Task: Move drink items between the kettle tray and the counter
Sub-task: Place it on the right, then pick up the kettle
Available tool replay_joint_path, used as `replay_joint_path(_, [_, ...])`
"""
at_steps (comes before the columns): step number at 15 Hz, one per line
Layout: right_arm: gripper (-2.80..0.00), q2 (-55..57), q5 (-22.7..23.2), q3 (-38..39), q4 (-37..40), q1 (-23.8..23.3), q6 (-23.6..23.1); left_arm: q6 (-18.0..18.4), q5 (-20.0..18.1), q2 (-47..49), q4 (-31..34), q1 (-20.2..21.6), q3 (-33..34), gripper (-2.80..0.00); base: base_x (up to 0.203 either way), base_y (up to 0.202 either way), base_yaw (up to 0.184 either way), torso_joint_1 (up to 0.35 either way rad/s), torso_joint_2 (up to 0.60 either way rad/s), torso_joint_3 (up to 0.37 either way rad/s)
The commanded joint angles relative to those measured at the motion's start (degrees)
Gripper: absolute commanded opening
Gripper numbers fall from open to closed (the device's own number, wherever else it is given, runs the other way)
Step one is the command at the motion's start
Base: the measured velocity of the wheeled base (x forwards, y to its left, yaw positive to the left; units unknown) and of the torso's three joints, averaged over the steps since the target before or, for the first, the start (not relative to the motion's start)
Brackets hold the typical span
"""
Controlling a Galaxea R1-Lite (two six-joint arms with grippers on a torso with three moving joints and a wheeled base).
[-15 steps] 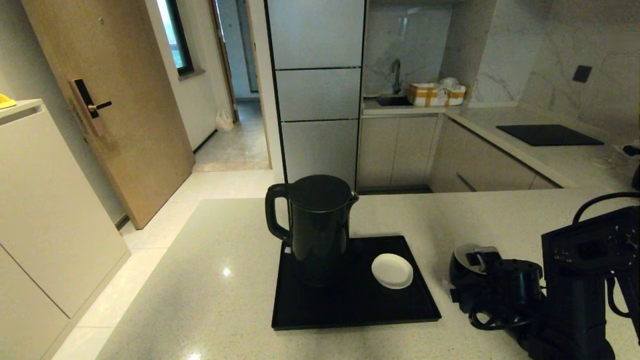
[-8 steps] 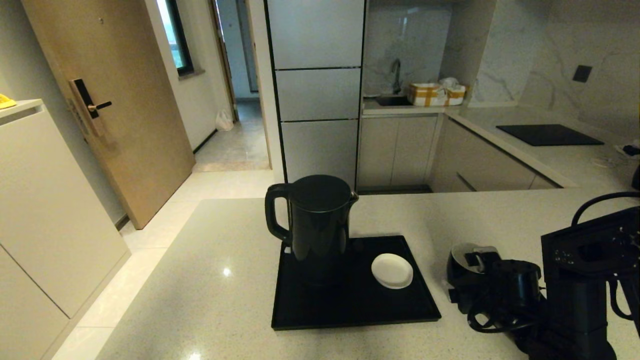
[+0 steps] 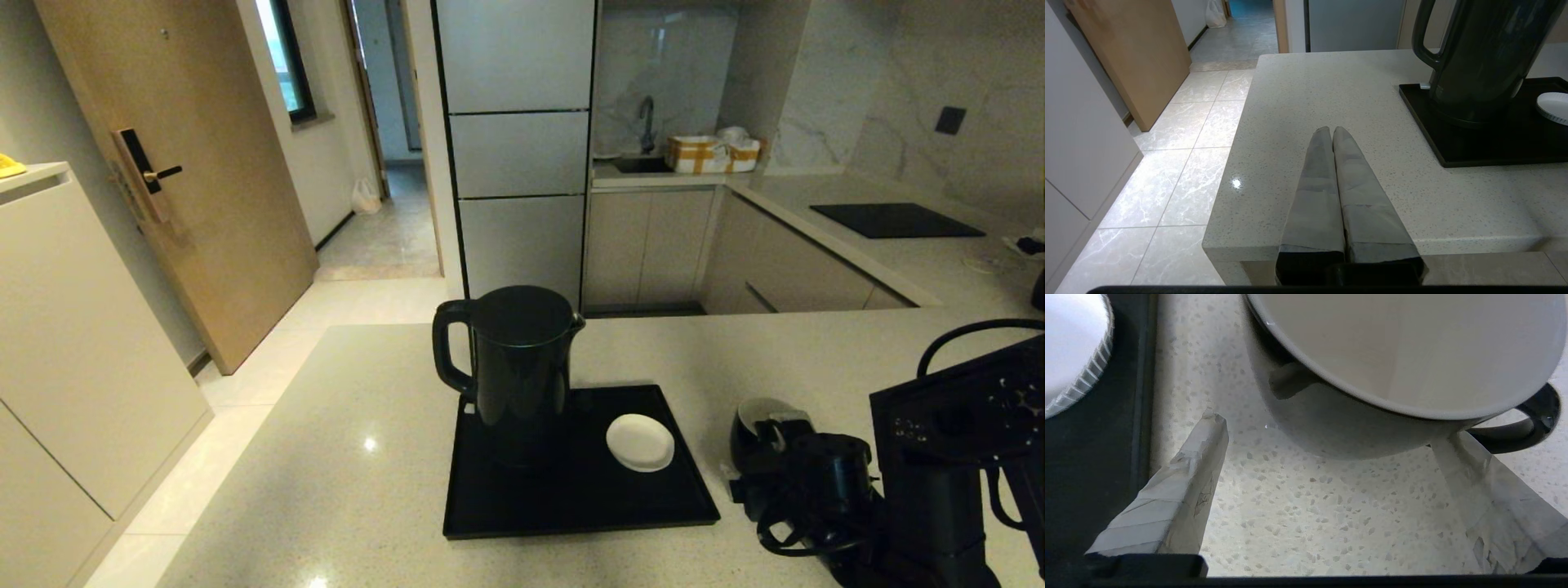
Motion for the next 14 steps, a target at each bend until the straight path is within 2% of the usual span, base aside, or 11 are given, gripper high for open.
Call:
replay_joint_path(1, [0.00,0.7,-2.4,-0.4,-0.5,1.5,-0.1,0.0,-0.1,0.1,0.0,0.0,0.0,-2.80,0.000,0.000,0.000,0.000,0.00,0.000])
replay_joint_path(6, [0.00,0.1,-5.9,0.6,-0.5,3.5,1.5,0.0,0.0,0.1,0.0,0.0,0.0,-2.80,0.000,0.000,0.000,0.000,0.00,0.000])
replay_joint_path(11, [0.00,-5.5,-5.5,5.7,-0.5,5.8,5.9,0.0,0.0,0.1,0.0,0.0,0.0,-2.80,0.000,0.000,0.000,0.000,0.00,0.000])
replay_joint_path(14, [0.00,-6.7,-5.2,6.4,-0.5,6.1,6.5,0.0,0.0,0.1,0.0,0.0,0.0,-2.80,0.000,0.000,0.000,0.000,0.00,0.000])
